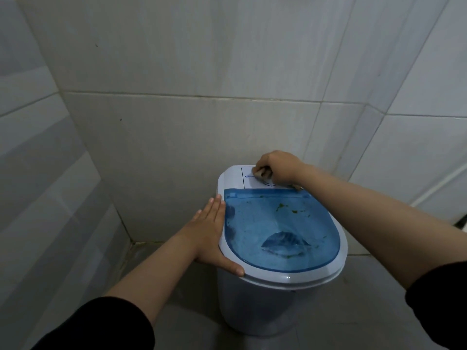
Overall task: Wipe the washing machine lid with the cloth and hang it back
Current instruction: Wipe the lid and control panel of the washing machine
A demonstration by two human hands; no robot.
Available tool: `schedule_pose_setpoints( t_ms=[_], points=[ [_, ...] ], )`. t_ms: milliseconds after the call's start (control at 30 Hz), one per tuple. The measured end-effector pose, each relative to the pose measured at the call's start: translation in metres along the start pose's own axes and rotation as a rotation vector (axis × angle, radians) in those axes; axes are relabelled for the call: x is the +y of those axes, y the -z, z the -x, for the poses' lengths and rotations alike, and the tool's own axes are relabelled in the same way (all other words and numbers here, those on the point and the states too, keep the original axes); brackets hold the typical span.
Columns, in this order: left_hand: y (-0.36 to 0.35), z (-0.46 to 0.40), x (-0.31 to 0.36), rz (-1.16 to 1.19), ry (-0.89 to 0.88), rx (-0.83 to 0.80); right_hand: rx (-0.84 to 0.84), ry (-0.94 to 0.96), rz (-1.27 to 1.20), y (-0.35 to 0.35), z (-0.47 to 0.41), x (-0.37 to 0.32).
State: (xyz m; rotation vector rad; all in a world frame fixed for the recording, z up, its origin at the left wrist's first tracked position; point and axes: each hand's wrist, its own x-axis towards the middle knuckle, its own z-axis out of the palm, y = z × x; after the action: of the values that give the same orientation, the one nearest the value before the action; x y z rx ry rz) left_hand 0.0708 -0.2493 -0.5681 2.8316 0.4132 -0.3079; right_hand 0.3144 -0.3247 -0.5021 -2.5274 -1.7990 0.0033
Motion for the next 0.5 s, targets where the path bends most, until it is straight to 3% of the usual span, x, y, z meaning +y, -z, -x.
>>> schedule_pose_setpoints(
  t_ms=[233,500],
  points=[
    [0.001,0.000,0.000,0.001,-0.003,0.004,0.027,-0.020,-0.011,-0.006,-0.002,-0.005],
    [0.001,0.000,0.001,0.012,0.006,-0.001,-0.018,0.185,0.171,-0.021,0.006,-0.021]
  ],
)
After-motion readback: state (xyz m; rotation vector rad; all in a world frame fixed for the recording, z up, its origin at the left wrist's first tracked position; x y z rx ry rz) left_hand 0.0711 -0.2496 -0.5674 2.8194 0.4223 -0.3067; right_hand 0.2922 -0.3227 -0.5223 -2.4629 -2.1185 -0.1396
